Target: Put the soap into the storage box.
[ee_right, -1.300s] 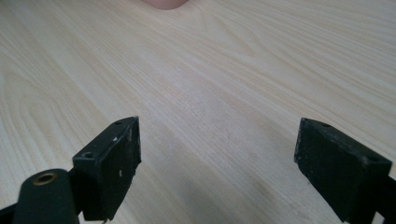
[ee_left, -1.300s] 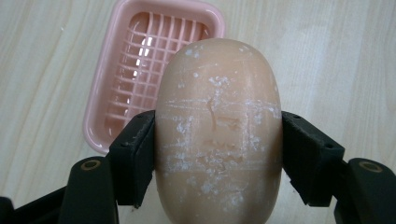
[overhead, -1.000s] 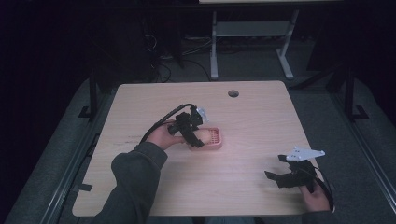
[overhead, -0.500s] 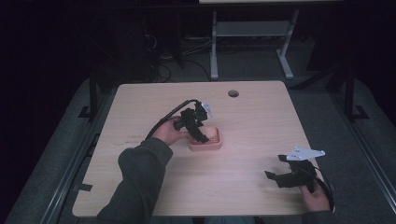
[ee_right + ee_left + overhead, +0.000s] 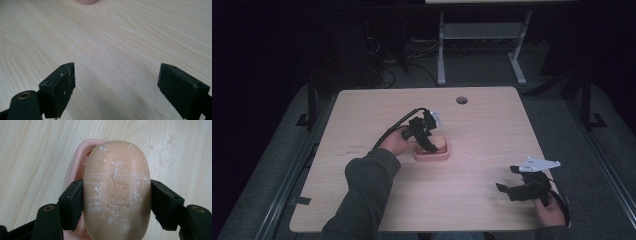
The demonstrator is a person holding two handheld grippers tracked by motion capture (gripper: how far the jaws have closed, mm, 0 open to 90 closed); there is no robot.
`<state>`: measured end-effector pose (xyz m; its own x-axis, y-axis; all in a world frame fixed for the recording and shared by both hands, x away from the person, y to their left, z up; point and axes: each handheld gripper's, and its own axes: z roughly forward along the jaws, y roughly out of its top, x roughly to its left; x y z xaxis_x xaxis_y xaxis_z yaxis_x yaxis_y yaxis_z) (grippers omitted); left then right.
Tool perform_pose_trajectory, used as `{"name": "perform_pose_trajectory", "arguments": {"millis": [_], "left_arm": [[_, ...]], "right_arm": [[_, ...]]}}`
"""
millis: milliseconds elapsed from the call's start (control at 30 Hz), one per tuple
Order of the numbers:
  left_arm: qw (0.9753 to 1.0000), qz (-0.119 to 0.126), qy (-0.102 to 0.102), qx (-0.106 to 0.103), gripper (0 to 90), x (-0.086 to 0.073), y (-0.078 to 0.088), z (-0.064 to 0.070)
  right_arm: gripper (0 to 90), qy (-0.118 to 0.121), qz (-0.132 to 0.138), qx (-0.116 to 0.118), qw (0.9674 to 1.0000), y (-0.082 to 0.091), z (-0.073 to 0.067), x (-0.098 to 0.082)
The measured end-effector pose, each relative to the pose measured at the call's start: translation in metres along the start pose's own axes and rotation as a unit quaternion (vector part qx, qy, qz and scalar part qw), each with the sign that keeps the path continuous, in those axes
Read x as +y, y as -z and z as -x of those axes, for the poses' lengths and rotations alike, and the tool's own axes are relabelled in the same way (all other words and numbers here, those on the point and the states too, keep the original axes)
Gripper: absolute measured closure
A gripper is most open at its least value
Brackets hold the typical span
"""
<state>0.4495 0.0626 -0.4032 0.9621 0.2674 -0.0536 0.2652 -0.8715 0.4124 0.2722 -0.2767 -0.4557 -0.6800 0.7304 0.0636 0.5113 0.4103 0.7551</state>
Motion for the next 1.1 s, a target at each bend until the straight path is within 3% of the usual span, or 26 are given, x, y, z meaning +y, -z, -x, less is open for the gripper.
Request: {"name": "perform_pose_trajectory", "arguments": {"millis": [1100], "left_arm": [[0.9999,-0.009,0.009,0.0,32.3,-0.0042,-0.0109,-0.0086]], "right_arm": [[14.1,-0.001,-0.002,0.002,1.0,-0.001,0.0001,-0.0005]]}}
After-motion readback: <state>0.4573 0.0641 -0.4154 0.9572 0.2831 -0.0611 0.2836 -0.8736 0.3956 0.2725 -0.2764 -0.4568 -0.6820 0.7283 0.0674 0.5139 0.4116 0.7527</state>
